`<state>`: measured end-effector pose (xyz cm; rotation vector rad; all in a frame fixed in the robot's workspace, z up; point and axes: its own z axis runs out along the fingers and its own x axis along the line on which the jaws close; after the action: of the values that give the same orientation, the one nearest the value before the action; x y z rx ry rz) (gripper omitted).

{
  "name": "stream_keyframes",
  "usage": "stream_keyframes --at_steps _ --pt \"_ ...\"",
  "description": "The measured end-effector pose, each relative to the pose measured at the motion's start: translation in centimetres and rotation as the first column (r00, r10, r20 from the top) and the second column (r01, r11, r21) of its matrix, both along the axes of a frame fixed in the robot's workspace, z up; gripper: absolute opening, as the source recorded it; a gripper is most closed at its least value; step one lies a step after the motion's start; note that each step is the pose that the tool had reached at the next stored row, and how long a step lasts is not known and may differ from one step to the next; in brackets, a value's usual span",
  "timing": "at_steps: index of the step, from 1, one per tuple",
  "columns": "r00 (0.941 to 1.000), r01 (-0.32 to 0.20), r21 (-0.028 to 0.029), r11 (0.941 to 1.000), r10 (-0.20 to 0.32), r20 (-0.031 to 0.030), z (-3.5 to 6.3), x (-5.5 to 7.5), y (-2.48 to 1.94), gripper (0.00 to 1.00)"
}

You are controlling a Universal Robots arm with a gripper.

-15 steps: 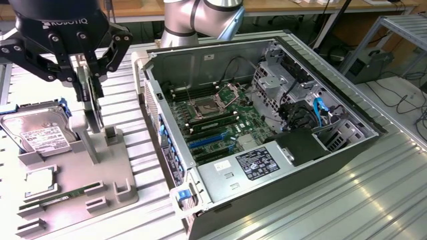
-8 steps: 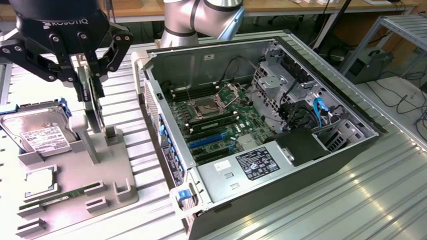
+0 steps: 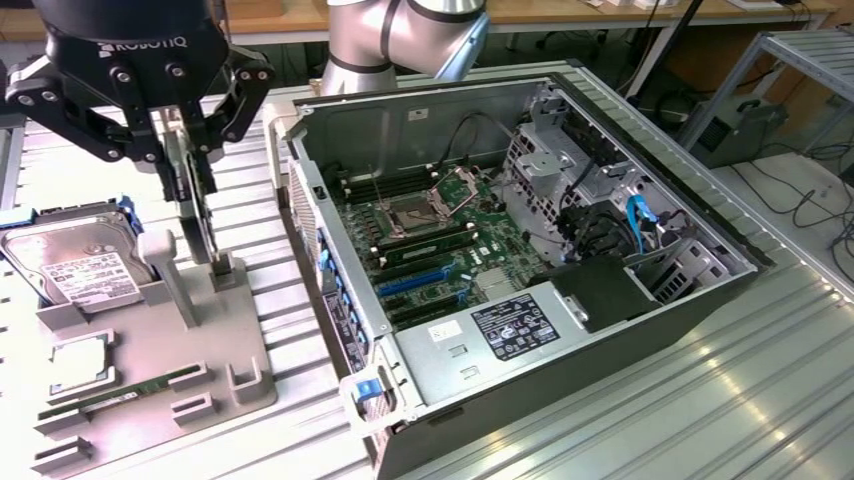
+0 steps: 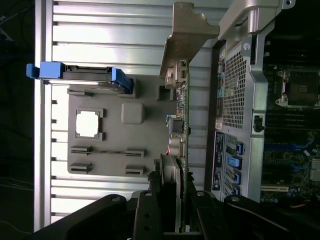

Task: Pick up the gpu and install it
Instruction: 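Pick up the gpu and move the gpu toward the slot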

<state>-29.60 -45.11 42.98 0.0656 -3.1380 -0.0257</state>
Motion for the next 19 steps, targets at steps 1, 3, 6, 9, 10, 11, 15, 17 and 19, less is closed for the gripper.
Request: stream_keyframes --at_steps 1,3,6,9,10,11,15,17,19 --pt "1.0000 0.000 -0.0001 1.0000 0.000 -0.0001 0.01 0.1 0.00 0.28" --pt "1.0000 0.000 0.0000 1.0000 0.000 0.0000 0.00 0.4 0.00 0.28" --pt "1.0000 0.000 0.0000 1.0000 0.000 -0.0001 0.00 0.8 0.00 0.28" --pt "1.0000 0.000 0.0000 1.0000 0.000 -0.0001 0.00 1.3 0.00 0.28" --pt "1.0000 0.000 0.0000 1.0000 0.000 0.0000 0.00 1.3 0.00 0.28" --pt "1.0000 0.000 0.0000 1.0000 0.000 -0.0001 0.00 1.5 0.00 0.28" --pt "1.0000 0.000 0.0000 1.0000 0.000 0.0000 0.00 1.9 0.00 0.28" --pt "1.0000 0.000 0.0000 1.0000 0.000 0.0000 0.00 2.2 0.00 0.28" --pt "1.0000 0.000 -0.0001 1.0000 0.000 0.0000 0.00 2.5 0.00 0.28"
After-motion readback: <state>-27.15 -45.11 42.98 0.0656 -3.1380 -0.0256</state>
